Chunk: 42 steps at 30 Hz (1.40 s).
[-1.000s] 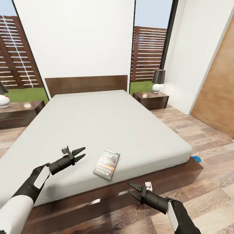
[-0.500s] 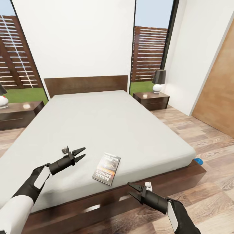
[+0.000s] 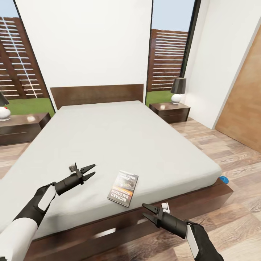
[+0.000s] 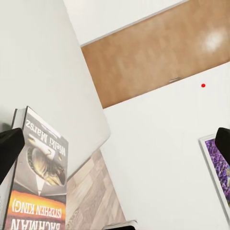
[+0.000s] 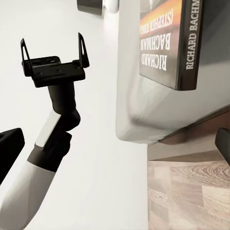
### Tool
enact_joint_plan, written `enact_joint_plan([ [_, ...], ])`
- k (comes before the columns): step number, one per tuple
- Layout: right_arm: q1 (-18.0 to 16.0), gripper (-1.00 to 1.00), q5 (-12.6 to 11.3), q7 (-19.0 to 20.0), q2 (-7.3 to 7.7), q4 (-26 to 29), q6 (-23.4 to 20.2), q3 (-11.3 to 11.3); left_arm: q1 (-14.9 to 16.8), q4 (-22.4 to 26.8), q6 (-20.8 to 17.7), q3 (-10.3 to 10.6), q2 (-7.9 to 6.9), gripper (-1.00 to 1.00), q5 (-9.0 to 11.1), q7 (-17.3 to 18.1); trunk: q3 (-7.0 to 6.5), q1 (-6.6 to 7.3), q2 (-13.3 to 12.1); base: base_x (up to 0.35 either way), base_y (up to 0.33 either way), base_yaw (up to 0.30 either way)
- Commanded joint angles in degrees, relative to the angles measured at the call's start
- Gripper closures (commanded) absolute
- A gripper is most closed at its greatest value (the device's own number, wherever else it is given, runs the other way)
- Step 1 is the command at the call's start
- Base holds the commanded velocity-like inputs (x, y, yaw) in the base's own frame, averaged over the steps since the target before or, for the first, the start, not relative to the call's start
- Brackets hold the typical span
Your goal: In the bedroom, move the book from the bed onto either nightstand, and place the two sandals side by side next to the bed.
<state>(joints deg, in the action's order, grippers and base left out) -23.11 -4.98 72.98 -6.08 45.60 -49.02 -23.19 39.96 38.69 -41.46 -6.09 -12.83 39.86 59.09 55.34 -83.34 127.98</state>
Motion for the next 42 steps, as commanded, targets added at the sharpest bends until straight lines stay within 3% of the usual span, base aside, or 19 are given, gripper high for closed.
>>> enact_joint_plan([
  [1, -0.06, -1.00, 0.05, 0.15, -0.06, 0.02, -0.37, -0.19, 0.03, -0.02, -0.38, 0.01, -0.01, -1.00, 0.24, 0.01, 0.05, 0.01, 0.02, 0.000, 0.005, 0.000],
  [42, -0.06, -1.00, 0.05, 0.15, -0.02, 0.02, -0.37, -0.19, 0.03, -0.09, -0.26, 0.03, 0.63, -1.00, 0.22, -0.37, 0.05, 0.01, 0.02, 0.053, 0.000, 0.000],
])
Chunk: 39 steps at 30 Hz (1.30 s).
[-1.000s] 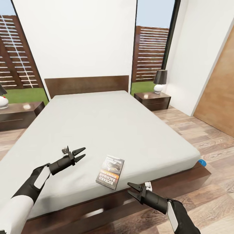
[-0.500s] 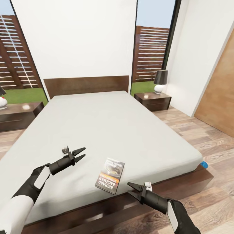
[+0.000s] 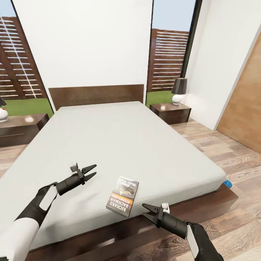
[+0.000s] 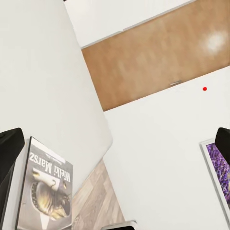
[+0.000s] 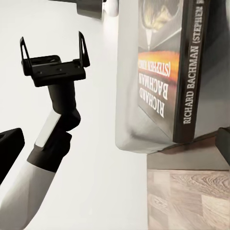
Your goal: In the bedroom, move the book from the bed onto either nightstand, and place the two sandals side by side next to the bed.
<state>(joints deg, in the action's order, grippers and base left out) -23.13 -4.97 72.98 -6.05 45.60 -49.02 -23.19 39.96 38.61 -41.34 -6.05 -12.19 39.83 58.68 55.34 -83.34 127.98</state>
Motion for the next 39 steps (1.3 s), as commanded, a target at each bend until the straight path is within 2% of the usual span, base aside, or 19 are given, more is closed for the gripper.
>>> enact_joint_plan([
  [1, -0.01, -1.00, 0.05, 0.15, -0.07, 0.02, -0.37, -0.19, 0.03, -0.02, -0.40, 0.01, 0.02, -1.00, 0.20, 0.03, 0.05, 0.01, 0.02, 0.000, 0.000, 0.000],
  [9, -0.04, -1.00, 0.10, 0.11, -0.10, -0.09, -0.37, -0.19, 0.03, -0.02, -0.36, 0.07, 0.06, -1.00, 0.16, -0.03, 0.05, 0.01, 0.02, 0.000, 0.000, 0.000],
  [12, -0.06, -1.00, 0.28, 0.07, -0.15, -2.90, -0.37, -0.09, 0.03, -0.02, -0.37, 0.09, 0.06, -1.00, 0.16, -0.05, 0.05, 0.01, 0.02, 0.000, 0.000, 0.000],
  [17, -0.07, -1.00, 0.39, 0.06, -0.22, -5.53, -0.34, 1.80, 0.03, -0.02, -0.35, 0.16, 0.06, -1.00, 0.16, -0.06, 0.05, 0.01, 0.02, 0.000, 0.000, 0.000],
  [21, -0.07, -1.00, 0.38, 0.06, -0.29, -5.82, -0.33, 2.52, 0.03, -0.02, -0.34, 0.16, 0.06, -1.00, 0.16, -0.06, 0.05, 0.01, 0.02, 0.000, 0.000, 0.000],
  [39, -0.05, -1.00, 0.14, 0.06, -0.28, -5.79, -0.30, 2.63, 0.03, -0.02, -0.32, 0.16, 0.06, -1.00, 0.05, -0.06, 0.15, 0.01, 0.02, 0.000, 0.000, 0.000],
])
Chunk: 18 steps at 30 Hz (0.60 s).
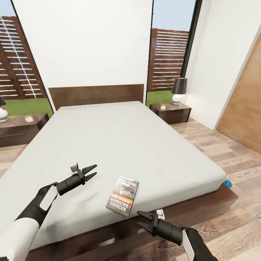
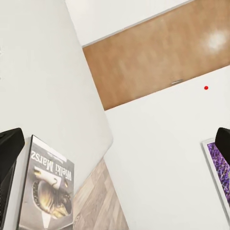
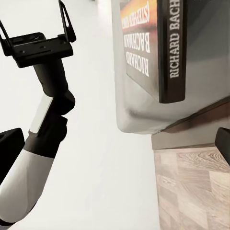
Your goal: In the bedroom, move the book from the bed onto either nightstand, and place the two sandals side by side next to the bed.
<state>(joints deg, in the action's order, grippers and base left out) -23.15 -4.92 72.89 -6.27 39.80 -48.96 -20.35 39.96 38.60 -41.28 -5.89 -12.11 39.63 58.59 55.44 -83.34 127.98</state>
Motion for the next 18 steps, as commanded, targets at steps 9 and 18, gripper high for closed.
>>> enact_joint_plan([
  [9, -0.01, -1.00, 0.08, 0.22, -0.05, 0.02, -0.38, -0.21, 0.03, -0.02, -0.38, 0.00, -0.01, -1.00, 0.23, 0.02, 0.16, 0.01, 0.02, 0.000, 0.000, 0.000],
  [18, -0.02, -1.00, 0.08, 0.17, -0.05, 0.02, -0.39, -0.21, 0.03, -0.02, -0.38, 0.00, 0.03, -1.00, 0.23, 0.02, 0.21, 0.01, 0.02, 0.000, 0.000, 0.126],
])
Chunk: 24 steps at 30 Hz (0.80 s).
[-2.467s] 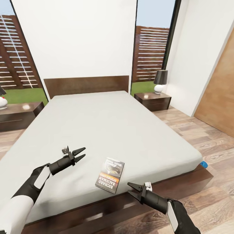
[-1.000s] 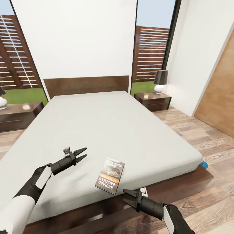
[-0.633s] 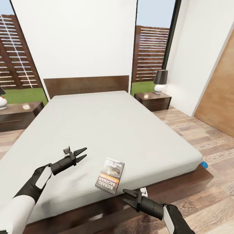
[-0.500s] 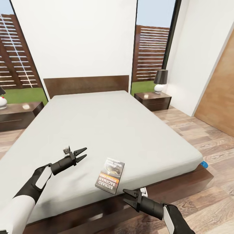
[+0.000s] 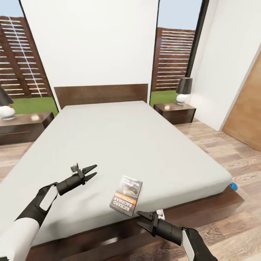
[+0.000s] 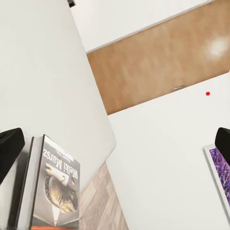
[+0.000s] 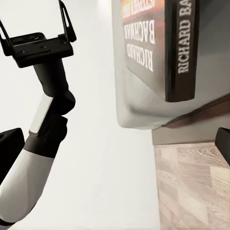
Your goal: In the bedroom, move the book from the bed onto either nightstand, and place the two sandals side by side next to the bed.
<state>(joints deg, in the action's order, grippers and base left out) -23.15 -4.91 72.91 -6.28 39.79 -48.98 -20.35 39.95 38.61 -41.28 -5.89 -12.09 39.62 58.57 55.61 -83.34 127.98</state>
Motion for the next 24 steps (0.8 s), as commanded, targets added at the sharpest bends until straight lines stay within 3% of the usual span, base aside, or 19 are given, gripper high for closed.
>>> enact_joint_plan([
  [1, -0.01, -1.00, 0.08, 0.17, -0.05, 0.03, -0.38, -0.21, 0.04, -0.03, -0.38, 0.00, 0.01, -1.00, 0.24, 0.04, 0.07, 0.01, 0.02, 0.000, 0.000, 0.249],
  [24, -0.01, -1.00, 0.08, 0.22, -0.05, 0.03, -0.38, -0.21, 0.04, -0.03, -0.38, 0.00, 0.05, -1.00, 0.24, -0.03, 0.10, 0.01, 0.02, 0.000, 0.000, 0.070],
])
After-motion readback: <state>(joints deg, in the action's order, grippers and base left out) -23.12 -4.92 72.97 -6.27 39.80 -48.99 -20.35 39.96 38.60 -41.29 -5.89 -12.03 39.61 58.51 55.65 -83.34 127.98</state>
